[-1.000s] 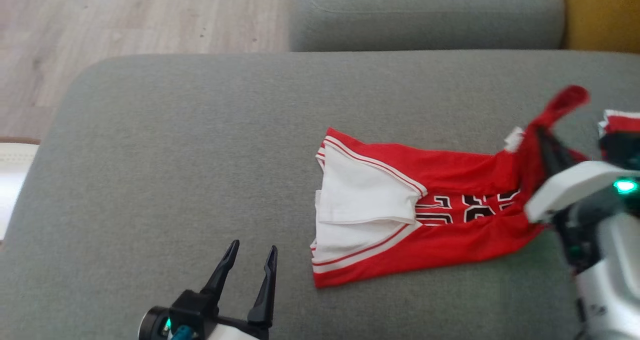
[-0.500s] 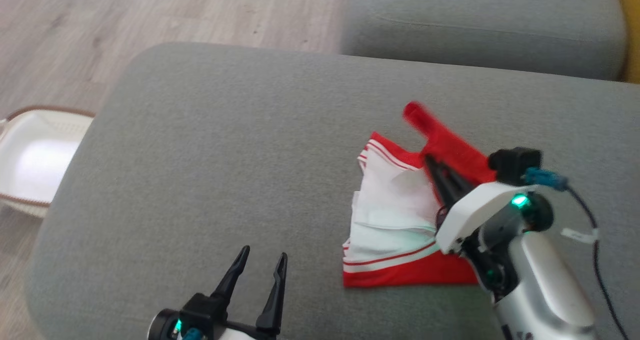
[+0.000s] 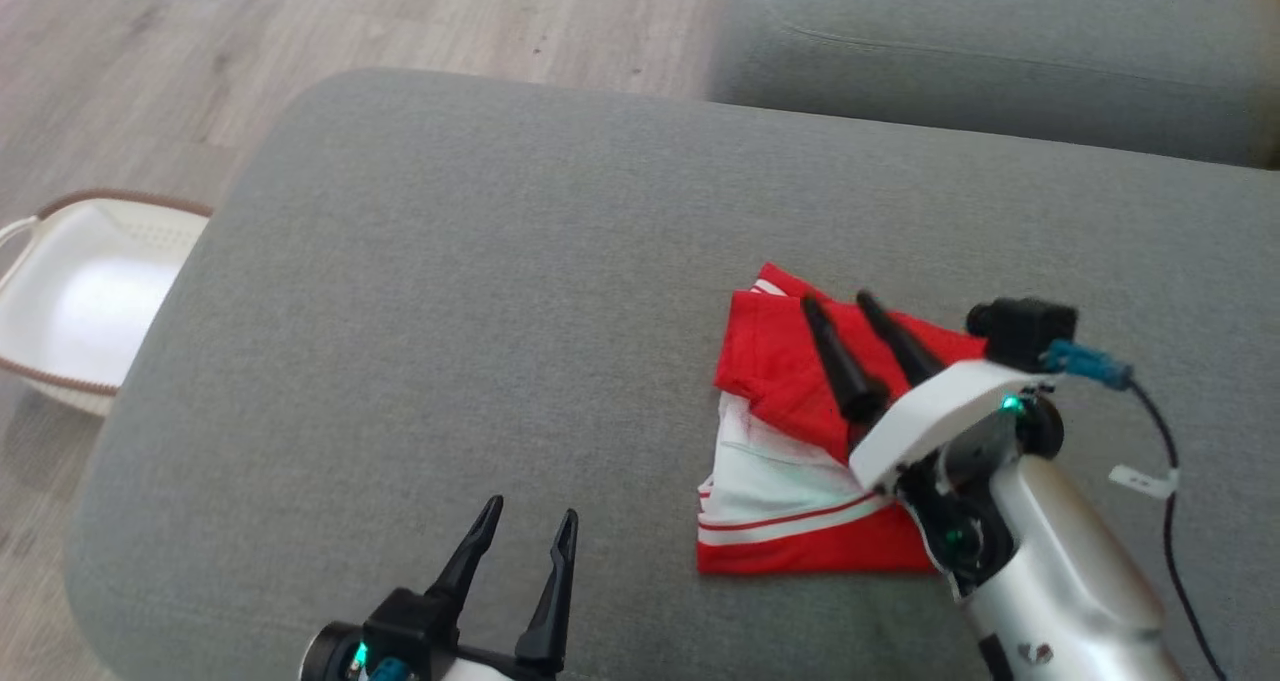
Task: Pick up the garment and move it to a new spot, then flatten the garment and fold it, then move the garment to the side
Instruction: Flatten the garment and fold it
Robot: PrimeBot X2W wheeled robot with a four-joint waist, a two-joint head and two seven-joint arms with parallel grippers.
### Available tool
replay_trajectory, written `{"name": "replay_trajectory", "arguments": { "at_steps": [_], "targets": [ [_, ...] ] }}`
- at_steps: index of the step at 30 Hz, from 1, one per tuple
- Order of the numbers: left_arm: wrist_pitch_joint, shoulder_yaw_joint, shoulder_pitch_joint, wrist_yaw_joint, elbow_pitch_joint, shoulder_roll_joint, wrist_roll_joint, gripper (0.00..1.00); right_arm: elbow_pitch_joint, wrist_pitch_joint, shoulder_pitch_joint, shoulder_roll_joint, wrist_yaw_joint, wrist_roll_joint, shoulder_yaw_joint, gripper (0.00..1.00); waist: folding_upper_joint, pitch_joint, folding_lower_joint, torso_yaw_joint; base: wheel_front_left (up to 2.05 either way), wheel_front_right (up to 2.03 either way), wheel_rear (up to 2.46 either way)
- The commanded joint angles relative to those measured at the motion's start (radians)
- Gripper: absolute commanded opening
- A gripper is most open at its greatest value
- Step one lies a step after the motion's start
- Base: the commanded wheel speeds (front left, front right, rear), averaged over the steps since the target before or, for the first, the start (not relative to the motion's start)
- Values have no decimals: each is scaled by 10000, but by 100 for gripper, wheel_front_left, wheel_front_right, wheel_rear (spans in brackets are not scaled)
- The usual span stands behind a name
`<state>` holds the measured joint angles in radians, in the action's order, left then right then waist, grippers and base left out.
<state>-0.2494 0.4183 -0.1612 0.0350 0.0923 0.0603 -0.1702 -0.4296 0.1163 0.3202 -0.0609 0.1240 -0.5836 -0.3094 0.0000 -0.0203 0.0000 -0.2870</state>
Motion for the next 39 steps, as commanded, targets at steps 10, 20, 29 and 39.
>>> {"name": "replay_trajectory", "arguments": {
  "at_steps": [10, 20, 29, 39],
  "targets": [
    [-124, -376, 306, 13, -274, -101, -23, 100, 880, -514, 34, -471, 67, 694, 1332, 100, 0, 286, 0, 966, 0, 0, 0],
    [-124, -330, 276, -68, -254, -101, 56, 100, 893, 700, -1034, -930, 67, -1492, 983, 0, 0, 413, 0, 1170, 0, 0, 0],
    [-124, -119, 346, -141, -140, -101, -27, 100, -771, 2569, -159, -1487, 67, -3506, 122, 0, 0, 253, 0, 380, 0, 0, 0],
    [-124, -106, 408, -41, -71, -101, -82, 100, -1174, 2408, -257, -704, 67, -4488, -1581, 0, 0, 317, 0, 246, 0, 0, 0]
  ]
}}
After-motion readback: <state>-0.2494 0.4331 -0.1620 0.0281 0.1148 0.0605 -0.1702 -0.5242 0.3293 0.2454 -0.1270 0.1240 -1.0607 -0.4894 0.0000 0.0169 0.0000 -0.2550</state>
